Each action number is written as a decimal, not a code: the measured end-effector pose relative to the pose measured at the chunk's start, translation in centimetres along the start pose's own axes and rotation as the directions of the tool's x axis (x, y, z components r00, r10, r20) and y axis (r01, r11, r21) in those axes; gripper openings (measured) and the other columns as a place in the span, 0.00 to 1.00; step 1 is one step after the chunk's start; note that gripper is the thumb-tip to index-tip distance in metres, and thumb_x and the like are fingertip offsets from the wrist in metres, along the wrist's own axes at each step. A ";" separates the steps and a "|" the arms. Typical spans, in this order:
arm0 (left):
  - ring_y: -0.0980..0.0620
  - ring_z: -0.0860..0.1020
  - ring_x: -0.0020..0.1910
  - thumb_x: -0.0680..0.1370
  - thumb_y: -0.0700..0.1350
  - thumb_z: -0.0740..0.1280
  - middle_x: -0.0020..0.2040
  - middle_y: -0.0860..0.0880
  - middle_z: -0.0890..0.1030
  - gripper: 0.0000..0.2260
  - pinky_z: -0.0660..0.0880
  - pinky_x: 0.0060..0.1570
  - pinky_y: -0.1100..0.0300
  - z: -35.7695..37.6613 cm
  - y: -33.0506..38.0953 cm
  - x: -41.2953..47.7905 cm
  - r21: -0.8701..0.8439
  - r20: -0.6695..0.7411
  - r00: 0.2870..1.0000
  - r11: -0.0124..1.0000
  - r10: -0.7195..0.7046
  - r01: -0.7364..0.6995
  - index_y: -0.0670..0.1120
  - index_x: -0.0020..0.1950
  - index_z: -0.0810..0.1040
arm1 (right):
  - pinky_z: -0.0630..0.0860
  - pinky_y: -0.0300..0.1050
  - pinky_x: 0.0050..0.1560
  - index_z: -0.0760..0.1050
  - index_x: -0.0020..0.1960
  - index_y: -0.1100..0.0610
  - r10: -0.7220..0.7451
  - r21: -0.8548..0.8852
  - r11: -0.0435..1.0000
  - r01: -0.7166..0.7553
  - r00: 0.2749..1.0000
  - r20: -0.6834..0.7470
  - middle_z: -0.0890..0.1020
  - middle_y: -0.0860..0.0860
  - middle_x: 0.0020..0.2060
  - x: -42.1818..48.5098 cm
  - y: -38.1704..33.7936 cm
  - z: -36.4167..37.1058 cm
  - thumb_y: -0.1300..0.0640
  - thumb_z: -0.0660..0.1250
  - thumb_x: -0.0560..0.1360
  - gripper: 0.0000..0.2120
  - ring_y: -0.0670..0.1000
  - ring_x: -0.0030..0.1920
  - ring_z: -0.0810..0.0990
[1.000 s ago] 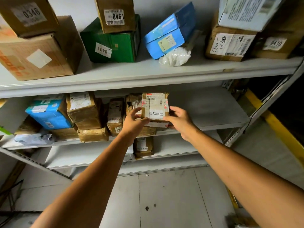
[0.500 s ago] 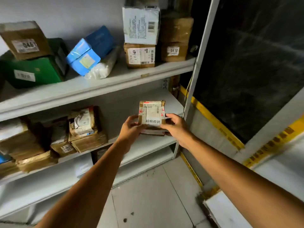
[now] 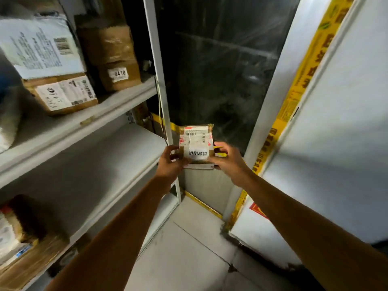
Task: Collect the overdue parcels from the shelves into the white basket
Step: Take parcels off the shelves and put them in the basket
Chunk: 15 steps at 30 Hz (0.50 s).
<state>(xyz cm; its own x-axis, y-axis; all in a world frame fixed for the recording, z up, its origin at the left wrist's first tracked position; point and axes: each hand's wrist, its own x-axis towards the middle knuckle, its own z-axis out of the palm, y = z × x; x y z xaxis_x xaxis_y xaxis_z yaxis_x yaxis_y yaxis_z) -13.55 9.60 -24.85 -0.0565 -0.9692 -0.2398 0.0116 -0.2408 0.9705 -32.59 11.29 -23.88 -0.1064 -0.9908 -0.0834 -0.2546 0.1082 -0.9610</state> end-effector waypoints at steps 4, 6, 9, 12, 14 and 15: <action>0.46 0.79 0.60 0.73 0.38 0.76 0.61 0.47 0.79 0.24 0.79 0.59 0.46 0.4 -1.3 1.6 0.042 0.168 0.986 0.999 -0.003 -0.004 0.48 0.66 0.73 | 0.83 0.49 0.51 0.75 0.63 0.56 0.045 0.077 0.996 -0.033 0.986 -0.162 0.81 0.50 0.57 -2.7 1.4 0.3 0.62 0.75 0.72 0.21 0.53 0.56 0.81; 0.46 0.79 0.60 0.71 0.38 0.77 0.61 0.47 0.80 0.24 0.80 0.58 0.47 0.5 -2.0 1.7 0.085 0.244 0.970 0.996 0.005 -0.026 0.49 0.64 0.73 | 0.82 0.53 0.52 0.77 0.59 0.54 0.086 0.145 0.988 -0.053 0.969 -0.230 0.83 0.52 0.55 -4.6 2.0 0.7 0.62 0.76 0.71 0.18 0.54 0.55 0.82; 0.45 0.80 0.60 0.70 0.37 0.77 0.59 0.46 0.81 0.22 0.80 0.54 0.50 1.3 -3.2 0.7 0.163 0.339 0.941 0.984 0.007 -0.067 0.54 0.58 0.74 | 0.82 0.60 0.51 0.76 0.55 0.52 0.180 0.225 0.968 -0.106 0.924 -0.338 0.83 0.54 0.50 -8.1 3.1 0.8 0.65 0.77 0.68 0.19 0.56 0.51 0.83; 0.44 0.80 0.58 0.71 0.36 0.76 0.58 0.45 0.81 0.23 0.79 0.49 0.52 3.0 -4.5 -0.9 0.194 0.446 0.895 0.978 -0.019 -0.076 0.54 0.58 0.74 | 0.83 0.58 0.49 0.75 0.57 0.53 0.272 0.269 0.949 -0.165 0.861 -0.430 0.82 0.52 0.48 -11.7 4.2 0.3 0.66 0.77 0.69 0.22 0.54 0.48 0.83; 0.46 0.80 0.58 0.71 0.36 0.76 0.58 0.46 0.81 0.23 0.79 0.50 0.53 4.5 -5.3 -2.4 0.213 0.524 0.850 0.975 -0.064 -0.058 0.53 0.61 0.73 | 0.84 0.50 0.47 0.74 0.60 0.52 0.296 0.254 0.948 -0.193 0.826 -0.479 0.82 0.51 0.50 -14.4 4.9 -0.3 0.64 0.76 0.70 0.22 0.51 0.49 0.83; 0.47 0.80 0.58 0.71 0.37 0.76 0.58 0.46 0.81 0.24 0.79 0.51 0.54 5.2 -5.7 -3.1 0.215 0.563 0.822 0.975 -0.080 -0.053 0.52 0.63 0.73 | 0.84 0.46 0.45 0.73 0.60 0.52 0.304 0.252 0.947 -0.200 0.809 -0.503 0.82 0.50 0.51 -15.8 5.2 -0.7 0.64 0.76 0.70 0.22 0.49 0.50 0.83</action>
<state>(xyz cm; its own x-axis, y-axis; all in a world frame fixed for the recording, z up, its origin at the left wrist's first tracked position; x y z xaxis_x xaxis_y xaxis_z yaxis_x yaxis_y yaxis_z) -18.63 14.28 -29.52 -0.6098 -0.7485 -0.2606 -0.2006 -0.1724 0.9644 -32.90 27.52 -27.36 -0.6471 -0.7277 -0.2273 0.0222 0.2800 -0.9597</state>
